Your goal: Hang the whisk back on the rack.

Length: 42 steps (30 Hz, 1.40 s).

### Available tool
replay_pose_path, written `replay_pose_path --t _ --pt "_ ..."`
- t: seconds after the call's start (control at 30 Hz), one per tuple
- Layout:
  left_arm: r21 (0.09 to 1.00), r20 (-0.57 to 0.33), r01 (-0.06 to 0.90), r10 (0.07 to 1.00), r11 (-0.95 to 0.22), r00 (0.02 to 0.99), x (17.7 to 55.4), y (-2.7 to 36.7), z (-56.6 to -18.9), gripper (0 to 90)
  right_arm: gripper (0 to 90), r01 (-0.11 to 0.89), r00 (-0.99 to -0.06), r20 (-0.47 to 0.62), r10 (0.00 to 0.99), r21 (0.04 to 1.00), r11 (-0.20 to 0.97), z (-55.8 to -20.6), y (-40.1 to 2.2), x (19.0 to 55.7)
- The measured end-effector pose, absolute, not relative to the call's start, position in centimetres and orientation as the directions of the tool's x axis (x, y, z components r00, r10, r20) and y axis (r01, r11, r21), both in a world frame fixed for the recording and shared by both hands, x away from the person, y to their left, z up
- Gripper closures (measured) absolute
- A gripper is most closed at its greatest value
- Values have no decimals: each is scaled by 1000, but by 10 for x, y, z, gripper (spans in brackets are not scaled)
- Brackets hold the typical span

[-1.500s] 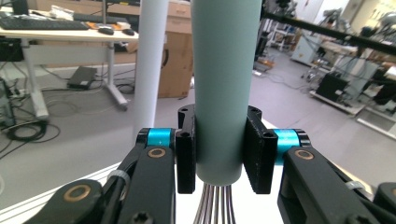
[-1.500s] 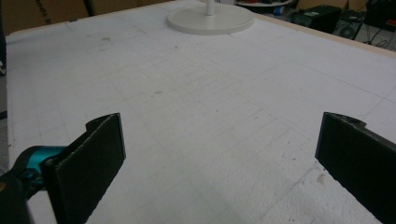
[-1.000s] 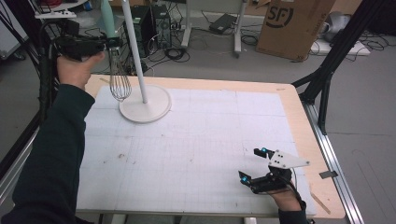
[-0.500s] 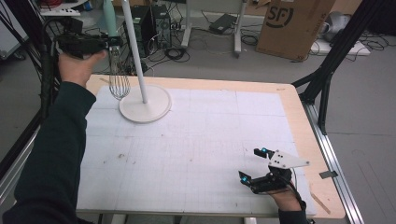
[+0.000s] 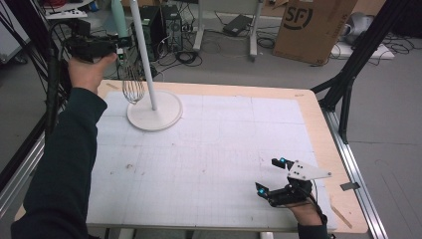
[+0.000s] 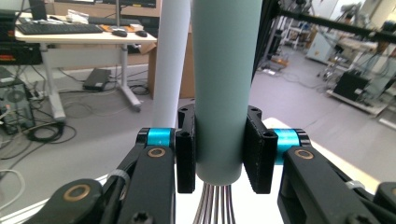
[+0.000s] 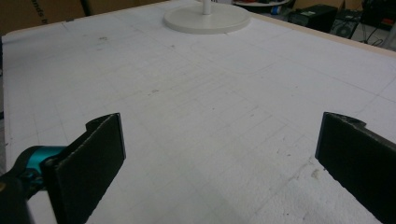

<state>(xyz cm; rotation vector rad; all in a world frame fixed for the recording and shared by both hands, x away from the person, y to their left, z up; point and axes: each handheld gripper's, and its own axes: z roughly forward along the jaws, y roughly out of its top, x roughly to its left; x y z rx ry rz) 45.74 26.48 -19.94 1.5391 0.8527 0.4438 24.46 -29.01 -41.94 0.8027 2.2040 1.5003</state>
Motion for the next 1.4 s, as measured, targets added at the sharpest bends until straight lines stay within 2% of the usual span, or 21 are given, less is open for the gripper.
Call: replay_pose_path --t 0.13,0.27,0.7,1.4 --pt "966 -197 254 742 36 641 458 264 -202 693 4 254 -776 24 630 927 277 -420 -290 244" --pt "964 -235 254 716 83 657 460 265 -208 693 4 254 -776 24 630 926 278 -419 -290 244" --pt "967 -244 220 689 126 683 464 267 -217 692 4 258 -774 26 632 926 277 -420 -290 244" --pt "970 -230 214 699 111 677 464 269 -219 689 4 259 -774 26 632 925 278 -420 -290 244"
